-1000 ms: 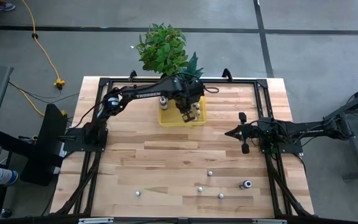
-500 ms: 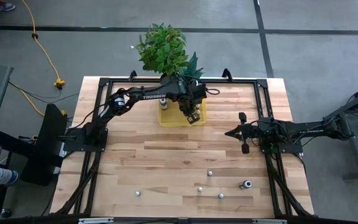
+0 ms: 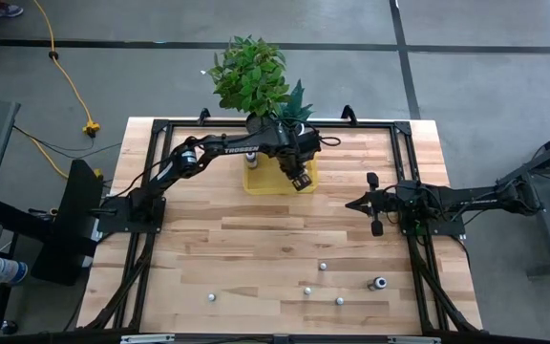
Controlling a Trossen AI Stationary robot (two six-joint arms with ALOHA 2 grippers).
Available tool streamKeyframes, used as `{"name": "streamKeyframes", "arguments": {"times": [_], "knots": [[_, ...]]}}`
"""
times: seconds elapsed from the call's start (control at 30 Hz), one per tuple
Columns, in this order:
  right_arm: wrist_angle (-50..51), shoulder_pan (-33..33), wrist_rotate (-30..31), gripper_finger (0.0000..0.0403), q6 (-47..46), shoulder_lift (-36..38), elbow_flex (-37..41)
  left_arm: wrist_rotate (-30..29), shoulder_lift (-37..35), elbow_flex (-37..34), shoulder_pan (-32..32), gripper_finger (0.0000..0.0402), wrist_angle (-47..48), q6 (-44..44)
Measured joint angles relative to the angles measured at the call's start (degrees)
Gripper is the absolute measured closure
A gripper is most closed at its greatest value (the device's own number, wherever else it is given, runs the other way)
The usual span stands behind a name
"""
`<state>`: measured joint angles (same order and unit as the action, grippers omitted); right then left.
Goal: Pick & Place food coloring
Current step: Put the small black food coloring bottle into the yellow bin, then put the small blue food coloring bottle into the yellow bin
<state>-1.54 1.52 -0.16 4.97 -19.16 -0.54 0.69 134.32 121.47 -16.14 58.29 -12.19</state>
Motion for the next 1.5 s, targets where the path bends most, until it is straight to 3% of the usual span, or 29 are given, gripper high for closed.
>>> {"name": "streamKeyframes", "arguments": {"times": [0.9,1.23,1.5], "knots": [[0.0,0.0,0.0,0.0402,0.0,0.0,0.0,-1.4,0.0,0.0,-0.4,0.0374,0.6,2.6],[0.0,0.0,0.0,0.0402,0.0,0.0,0.0,-1.4,0.0,0.0,-0.4,0.0325,0.6,2.9],[0.0,0.0,0.0,0.0402,0.0,0.0,0.0,-1.2,0.0,0.0,-0.4,0.0317,0.6,2.9]]}}
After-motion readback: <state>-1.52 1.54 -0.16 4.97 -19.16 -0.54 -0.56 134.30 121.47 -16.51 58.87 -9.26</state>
